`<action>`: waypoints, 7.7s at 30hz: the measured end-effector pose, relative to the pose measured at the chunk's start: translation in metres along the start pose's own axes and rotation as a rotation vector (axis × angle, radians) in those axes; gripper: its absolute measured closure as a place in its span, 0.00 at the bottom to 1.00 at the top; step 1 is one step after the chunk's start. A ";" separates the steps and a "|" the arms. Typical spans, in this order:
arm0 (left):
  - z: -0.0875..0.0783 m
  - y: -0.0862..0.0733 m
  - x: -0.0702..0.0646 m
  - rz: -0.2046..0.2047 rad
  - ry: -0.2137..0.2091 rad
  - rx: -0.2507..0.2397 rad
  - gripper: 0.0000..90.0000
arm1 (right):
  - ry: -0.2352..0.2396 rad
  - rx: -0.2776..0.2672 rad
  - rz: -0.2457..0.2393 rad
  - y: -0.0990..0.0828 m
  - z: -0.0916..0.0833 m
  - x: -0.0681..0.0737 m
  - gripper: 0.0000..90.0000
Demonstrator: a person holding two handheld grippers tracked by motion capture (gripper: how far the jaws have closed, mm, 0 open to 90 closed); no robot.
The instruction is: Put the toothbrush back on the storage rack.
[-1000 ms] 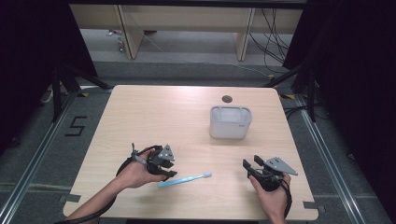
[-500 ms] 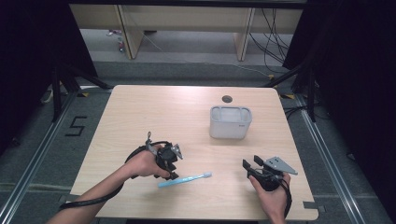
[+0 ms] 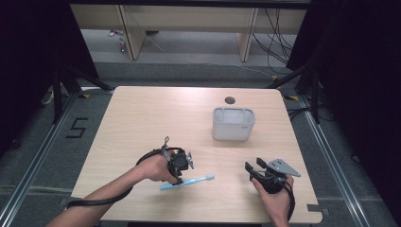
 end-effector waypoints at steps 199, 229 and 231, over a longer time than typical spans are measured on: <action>-0.024 -0.017 -0.009 -0.270 0.321 -1.041 0.87 | 0.108 -0.108 -0.055 0.030 0.010 0.037 0.54; -0.013 -0.007 -0.007 -0.280 0.329 -1.094 0.87 | 0.242 -0.197 0.015 0.062 0.021 0.075 0.67; -0.012 -0.006 -0.008 -0.286 0.327 -1.100 0.87 | 0.253 -0.193 0.040 0.064 0.023 0.078 0.67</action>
Point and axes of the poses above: each handheld gripper's, and its own axes: z roughly forward along the jaws, y roughly out of its top, x roughly to its left, the point moved 1 cm from there along z, roughly forward along the jaws, and after that the axes turned 12 degrees about -x, right-handed, at the moved point
